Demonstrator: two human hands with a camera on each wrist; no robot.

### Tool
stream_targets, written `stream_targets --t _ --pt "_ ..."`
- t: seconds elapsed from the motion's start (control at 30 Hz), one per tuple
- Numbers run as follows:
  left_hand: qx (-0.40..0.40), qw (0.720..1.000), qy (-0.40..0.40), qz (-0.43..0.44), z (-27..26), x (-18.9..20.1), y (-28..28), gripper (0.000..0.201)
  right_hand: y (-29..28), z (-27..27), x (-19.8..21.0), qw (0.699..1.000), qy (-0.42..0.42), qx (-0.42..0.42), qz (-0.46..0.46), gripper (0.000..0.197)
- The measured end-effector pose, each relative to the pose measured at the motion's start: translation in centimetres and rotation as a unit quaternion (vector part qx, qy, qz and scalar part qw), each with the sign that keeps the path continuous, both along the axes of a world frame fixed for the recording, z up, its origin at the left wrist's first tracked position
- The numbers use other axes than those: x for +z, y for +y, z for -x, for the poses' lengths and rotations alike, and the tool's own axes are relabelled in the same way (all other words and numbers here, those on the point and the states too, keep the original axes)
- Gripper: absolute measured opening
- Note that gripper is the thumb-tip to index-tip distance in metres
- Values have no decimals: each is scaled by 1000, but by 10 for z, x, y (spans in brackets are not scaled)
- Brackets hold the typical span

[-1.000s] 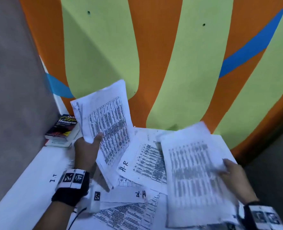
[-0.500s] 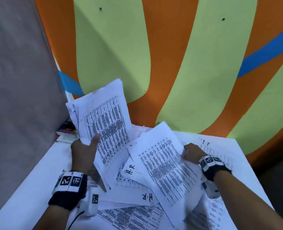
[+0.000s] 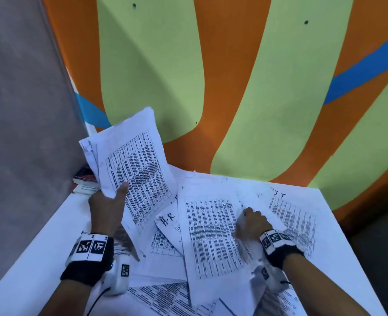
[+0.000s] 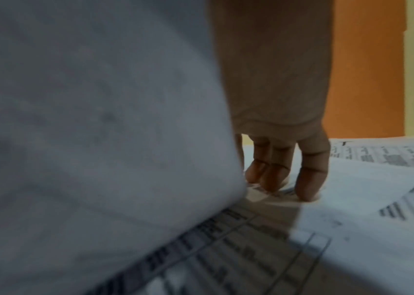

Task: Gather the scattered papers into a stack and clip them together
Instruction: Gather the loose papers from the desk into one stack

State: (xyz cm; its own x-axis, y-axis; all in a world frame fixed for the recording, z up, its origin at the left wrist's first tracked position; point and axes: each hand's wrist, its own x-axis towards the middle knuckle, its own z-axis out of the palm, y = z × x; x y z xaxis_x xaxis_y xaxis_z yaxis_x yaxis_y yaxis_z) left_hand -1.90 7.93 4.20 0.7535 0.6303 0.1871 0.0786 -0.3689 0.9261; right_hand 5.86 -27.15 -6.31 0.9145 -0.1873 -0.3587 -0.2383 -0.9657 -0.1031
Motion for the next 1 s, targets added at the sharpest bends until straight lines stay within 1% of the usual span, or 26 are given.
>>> stream_targets --t 0.03,0.07,0.1,0.13,0.17,0.23,0.27,0.3,0.33,0.4,0.43,0.5,0.53,0.57,0.6,0.63,0.67,0.7,0.73,0.77,0.83,0.87,0.9,0.93,0.97,1.0 --pt "-4 1000 1 -13 0 1 -1 35 5 2 -3 1000 -13 -17 -10 77" --pt "-7 1000 0 -28 1 3 -1 35 7 0 -5 999 -16 -21 -43 61" --pt "-5 999 0 -36 1 2 0 35 6 -1 -6 996 -21 -15 -84 43" --pt "-3 999 0 -36 2 3 3 36 4 -2 -6 994 -20 1 -107 29" --pt "0 1000 3 -27 3 3 4 39 -2 0 -3 992 -24 16 -124 24" --pt "4 1000 -6 -2 7 5 8 46 -11 5 13 989 -38 38 -137 24" --pt "6 1000 -24 13 10 9 8 50 -18 9 24 986 -58 38 -150 27" --pt "10 999 -42 32 13 11 10 54 -20 14 40 980 -81 20 -181 32" --pt "14 997 -58 47 16 15 11 56 -26 19 54 966 -109 -15 -233 31" --pt "28 996 -65 57 19 19 19 54 -29 32 88 913 -157 -85 -368 16" --pt "30 996 -61 54 18 18 25 55 -28 36 100 889 -168 -109 -413 10" --pt "36 996 -60 56 18 14 38 67 -21 35 104 869 -143 -142 -451 14" --pt "42 995 -62 60 17 10 44 74 -12 32 98 868 -114 -154 -459 15" --pt "48 995 -59 60 15 7 49 79 -1 30 89 872 -79 -153 -457 13" --pt "50 995 -59 60 13 3 54 83 11 27 77 880 -44 -154 -446 12" --pt "52 995 -62 58 13 -1 57 84 25 27 66 882 -21 -156 -444 13" --pt "50 995 -67 52 13 -4 60 84 37 24 55 875 -19 -166 -454 15" --pt "47 996 -68 45 13 -7 63 81 52 23 46 869 -27 -179 -460 21" --pt "45 996 -64 39 13 -9 65 79 66 21 36 873 -34 -182 -451 27" --pt "39 997 -60 37 15 -11 67 79 80 21 30 885 -35 -175 -430 29" --pt "34 998 -47 33 17 -13 69 80 101 19 21 920 -39 -140 -364 31" --pt "31 998 -46 33 18 -13 70 79 108 17 18 929 -47 -133 -343 31" --pt "30 998 -44 34 20 -11 69 77 112 17 17 936 -51 -130 -322 28" --pt "30 998 -47 42 21 -10 69 73 115 17 15 941 -52 -128 -309 21" --pt "25 998 -42 45 22 -8 68 69 117 18 14 942 -60 -130 -302 15" --pt "17 998 -41 49 23 -8 69 66 117 20 14 938 -80 -142 -307 16"
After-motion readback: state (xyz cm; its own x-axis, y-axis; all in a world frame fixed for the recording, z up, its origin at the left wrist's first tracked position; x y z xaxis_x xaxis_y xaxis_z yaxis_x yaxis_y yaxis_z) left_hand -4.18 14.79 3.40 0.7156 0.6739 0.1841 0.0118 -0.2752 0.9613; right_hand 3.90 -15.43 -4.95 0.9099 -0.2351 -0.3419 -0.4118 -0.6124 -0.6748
